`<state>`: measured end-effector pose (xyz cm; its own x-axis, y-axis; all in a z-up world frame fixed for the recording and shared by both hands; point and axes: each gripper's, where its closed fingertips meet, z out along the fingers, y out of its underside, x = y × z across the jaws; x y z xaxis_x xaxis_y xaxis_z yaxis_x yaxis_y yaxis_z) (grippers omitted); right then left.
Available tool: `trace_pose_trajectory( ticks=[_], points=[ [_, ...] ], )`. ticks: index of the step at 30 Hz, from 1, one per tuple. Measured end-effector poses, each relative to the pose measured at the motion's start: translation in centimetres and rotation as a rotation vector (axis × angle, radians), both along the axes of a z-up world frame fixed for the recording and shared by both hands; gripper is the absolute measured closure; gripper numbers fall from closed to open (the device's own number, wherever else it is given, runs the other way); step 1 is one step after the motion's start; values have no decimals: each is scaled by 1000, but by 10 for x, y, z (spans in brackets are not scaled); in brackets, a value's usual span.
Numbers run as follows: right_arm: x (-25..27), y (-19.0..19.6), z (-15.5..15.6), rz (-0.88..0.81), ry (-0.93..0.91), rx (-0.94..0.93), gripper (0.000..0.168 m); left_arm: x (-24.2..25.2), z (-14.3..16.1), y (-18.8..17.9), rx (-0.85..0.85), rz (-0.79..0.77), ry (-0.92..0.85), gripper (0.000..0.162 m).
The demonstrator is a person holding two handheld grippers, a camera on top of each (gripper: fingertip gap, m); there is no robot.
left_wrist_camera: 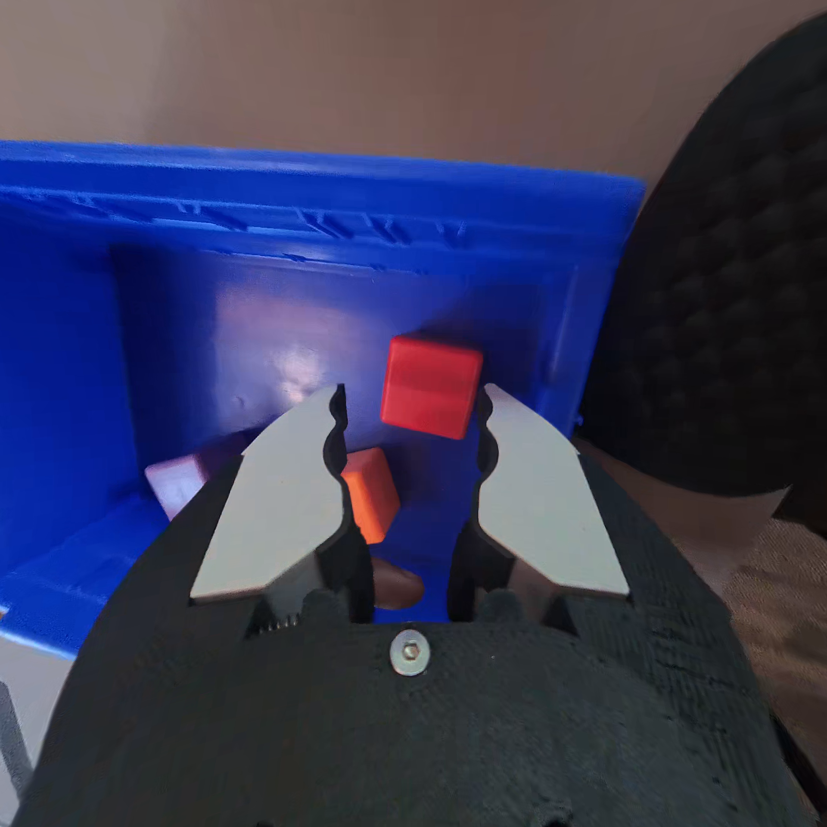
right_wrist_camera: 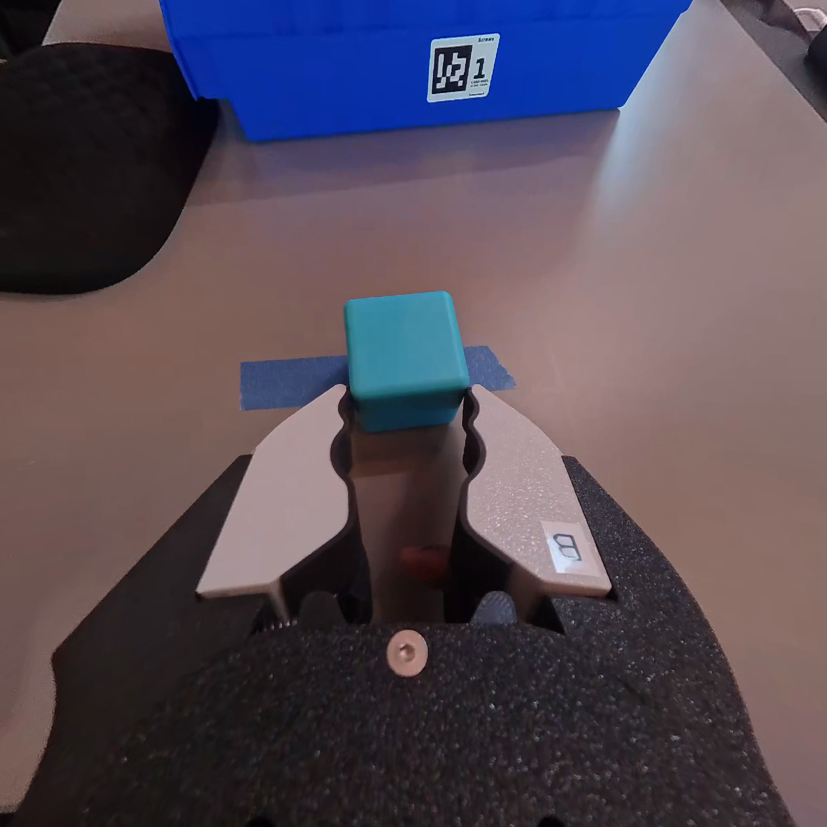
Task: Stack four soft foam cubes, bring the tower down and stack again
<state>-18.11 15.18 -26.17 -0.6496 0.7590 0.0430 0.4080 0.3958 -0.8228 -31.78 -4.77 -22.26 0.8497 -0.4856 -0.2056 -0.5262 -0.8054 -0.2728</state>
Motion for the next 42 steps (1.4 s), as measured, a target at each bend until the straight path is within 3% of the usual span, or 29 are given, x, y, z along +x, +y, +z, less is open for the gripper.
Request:
trace_pose_trajectory(
  ticks=[4,5,7,13,18,20,26,32,42],
  points=[
    [0,0,0,1,-4,-3,122,-4,-28,-12,-184,-17,5,103],
    [0,0,0,2,-4,-3,122,-7,-34,-17,-224,-25,28,111],
    [0,-1,0,4,-4,-3,122,-8,-32,-15,-197,-47,28,112],
    [-1,-1,0,10,5,6,122,-11,45,19,-8,60,88,112],
    [-1,-1,0,10,11,11,122,56,94,86,157,-51,52,112],
    [-1,-1,0,10,12,12,122,86,89,113,158,-97,10,112],
    [-2,-1,0,12,9,9,122,129,38,174,95,-134,-68,112],
    [-2,-1,0,15,15,15,121,121,8,184,11,-156,-22,112],
    [-3,-2,0,16,5,9,121,124,0,187,-25,-186,-24,112]
  ],
)
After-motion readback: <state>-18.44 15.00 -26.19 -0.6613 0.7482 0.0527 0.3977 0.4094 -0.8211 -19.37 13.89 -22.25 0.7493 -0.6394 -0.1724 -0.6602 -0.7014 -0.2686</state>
